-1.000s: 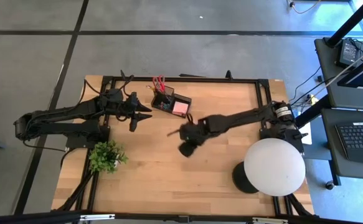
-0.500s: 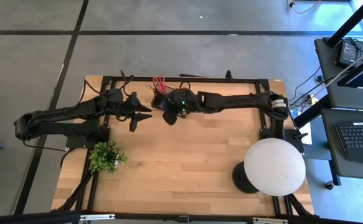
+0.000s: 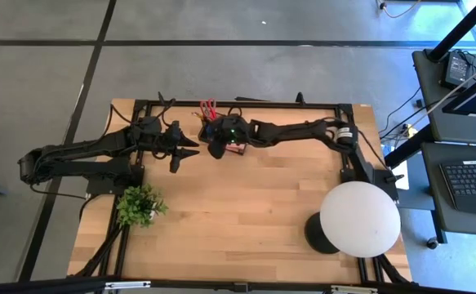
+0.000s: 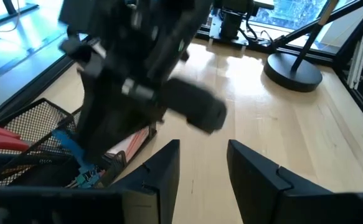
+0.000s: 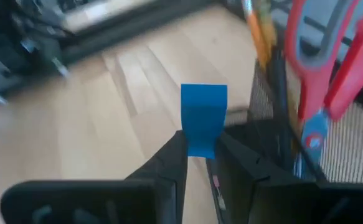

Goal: Pick and place office supplies into organizer
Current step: Put the blue eraser into the black desk organizer, then return to Home Position

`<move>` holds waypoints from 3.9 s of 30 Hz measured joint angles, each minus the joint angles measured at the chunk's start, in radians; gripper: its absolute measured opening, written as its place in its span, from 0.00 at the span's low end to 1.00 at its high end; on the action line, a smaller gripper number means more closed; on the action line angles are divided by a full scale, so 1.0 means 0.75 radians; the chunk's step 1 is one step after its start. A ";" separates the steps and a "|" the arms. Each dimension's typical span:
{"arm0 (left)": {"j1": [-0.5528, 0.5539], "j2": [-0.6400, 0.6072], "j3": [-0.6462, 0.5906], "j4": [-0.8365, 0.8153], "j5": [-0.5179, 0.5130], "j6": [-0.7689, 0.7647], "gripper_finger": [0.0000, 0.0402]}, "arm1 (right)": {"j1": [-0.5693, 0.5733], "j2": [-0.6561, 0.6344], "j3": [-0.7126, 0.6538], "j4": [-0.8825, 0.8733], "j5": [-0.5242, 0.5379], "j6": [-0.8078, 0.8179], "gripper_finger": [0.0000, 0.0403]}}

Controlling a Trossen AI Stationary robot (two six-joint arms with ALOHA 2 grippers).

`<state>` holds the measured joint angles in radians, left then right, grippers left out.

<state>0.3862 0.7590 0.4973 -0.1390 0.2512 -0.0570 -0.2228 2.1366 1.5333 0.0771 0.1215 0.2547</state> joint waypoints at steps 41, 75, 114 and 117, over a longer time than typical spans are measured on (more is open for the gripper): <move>0.000 0.000 0.000 0.000 -0.001 0.024 0.32 | -0.025 0.112 -0.001 -0.061 0.186 0.004 0.19; 0.000 0.000 0.000 -0.001 -0.001 0.024 0.32 | -0.025 0.111 -0.001 -0.061 0.184 -0.006 0.33; 0.004 -0.707 -0.002 -0.108 -0.128 0.006 0.32 | 0.170 -1.524 -1.246 0.223 -0.234 -0.203 0.33; 0.004 -0.806 -0.064 -0.113 -0.159 -0.039 0.32 | 0.158 -1.643 -1.366 0.253 -0.212 -0.133 0.33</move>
<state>0.3889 0.1544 0.4494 -0.2241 0.1322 -0.0863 -0.1040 0.9043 0.5091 0.2668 -0.0374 0.1552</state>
